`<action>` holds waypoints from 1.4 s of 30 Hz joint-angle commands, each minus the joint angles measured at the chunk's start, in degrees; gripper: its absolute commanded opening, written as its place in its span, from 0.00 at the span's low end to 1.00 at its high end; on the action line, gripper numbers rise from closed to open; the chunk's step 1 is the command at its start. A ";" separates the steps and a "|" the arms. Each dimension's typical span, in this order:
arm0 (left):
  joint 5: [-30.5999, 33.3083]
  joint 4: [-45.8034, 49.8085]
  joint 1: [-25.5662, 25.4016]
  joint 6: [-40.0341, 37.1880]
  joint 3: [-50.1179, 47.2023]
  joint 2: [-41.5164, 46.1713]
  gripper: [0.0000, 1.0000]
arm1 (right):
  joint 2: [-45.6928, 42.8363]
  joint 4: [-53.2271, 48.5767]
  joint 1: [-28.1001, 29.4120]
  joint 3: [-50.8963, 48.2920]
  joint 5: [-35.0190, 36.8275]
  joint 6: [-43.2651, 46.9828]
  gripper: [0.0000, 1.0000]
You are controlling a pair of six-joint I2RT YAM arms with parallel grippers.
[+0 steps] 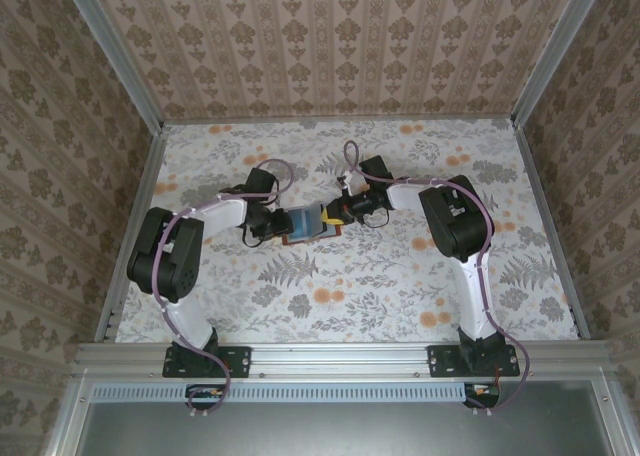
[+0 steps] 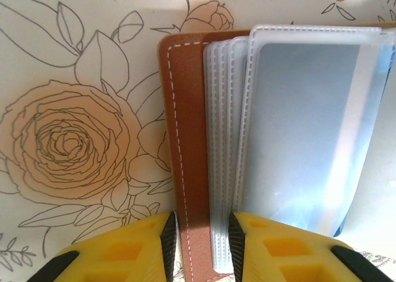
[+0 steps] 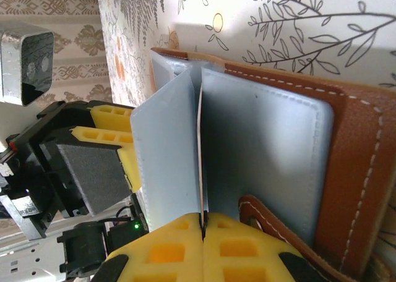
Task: Put the credit cards into the card holder
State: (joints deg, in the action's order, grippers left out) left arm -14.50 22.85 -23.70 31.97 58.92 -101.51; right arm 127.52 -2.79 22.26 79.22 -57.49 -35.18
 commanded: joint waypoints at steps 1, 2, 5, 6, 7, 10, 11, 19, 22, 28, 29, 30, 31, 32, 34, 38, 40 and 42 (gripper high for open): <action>1.85 1.56 0.23 0.71 0.10 1.20 0.32 | 0.40 1.55 0.27 0.72 -2.96 -1.39 0.04; 1.93 1.71 0.32 0.72 0.06 1.69 0.32 | 0.27 1.62 0.20 0.74 -3.10 -1.41 0.04; 1.78 2.11 0.50 1.06 -0.33 3.35 0.32 | 0.02 1.69 0.01 0.75 -3.23 -1.58 0.04; 1.76 2.13 0.52 1.28 -0.44 3.85 0.32 | -0.15 1.64 -0.09 0.68 -3.23 -1.58 0.04; 1.72 2.23 0.52 1.41 -0.43 4.48 0.33 | -0.25 1.70 -0.11 0.57 -3.24 -1.56 0.04; 1.25 2.23 0.50 1.86 -0.31 5.52 0.34 | -0.84 1.40 -0.34 0.24 -3.06 -1.26 0.04; 1.07 2.23 0.54 1.98 -0.17 5.71 0.35 | -1.00 1.18 -0.40 0.09 -2.98 -1.09 0.04; -0.26 1.07 0.51 2.53 0.25 4.81 0.39 | -1.08 1.88 -0.39 -0.28 -2.73 -1.62 0.04; -0.46 0.41 0.59 2.75 0.24 4.18 0.42 | -0.01 2.00 0.20 0.65 -2.62 -2.17 0.04; 5.93 2.49 -0.18 1.28 1.26 2.86 0.44 | 1.06 2.57 0.92 1.70 -2.36 -2.90 0.04; 7.89 3.95 -0.70 0.54 1.99 2.57 0.44 | 1.14 2.61 0.88 1.73 -2.41 -2.88 0.04; 8.34 4.54 -0.85 0.13 2.45 2.21 0.44 | 1.15 2.66 0.88 1.78 -2.44 -2.88 0.04; 8.10 4.38 -0.82 0.27 2.41 2.03 0.44 | 1.16 2.61 0.91 1.67 -2.51 -2.88 0.04; 7.17 3.71 -0.58 0.50 2.21 1.80 0.45 | 1.19 2.56 0.93 1.71 -2.61 -2.79 0.04; 5.46 2.52 -0.21 1.35 1.57 1.79 0.46 | 1.15 2.44 0.86 1.72 -2.60 -2.71 0.04; 4.75 1.35 0.15 1.87 1.35 1.27 0.47 | 1.54 2.59 0.91 1.87 -2.67 -2.95 0.04; 4.36 1.75 0.28 1.74 1.89 0.37 0.46 | 1.85 3.06 0.93 1.84 -2.68 -3.46 0.04; 3.74 1.94 0.28 1.83 1.82 -0.11 0.44 | 2.24 4.00 0.94 1.72 -2.75 -4.22 0.09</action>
State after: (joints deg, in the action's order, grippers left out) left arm -9.82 24.14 -23.90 33.50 59.51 -99.90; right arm 128.31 -0.45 22.83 79.57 -58.81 -38.20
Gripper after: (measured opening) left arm 0.451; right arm 0.074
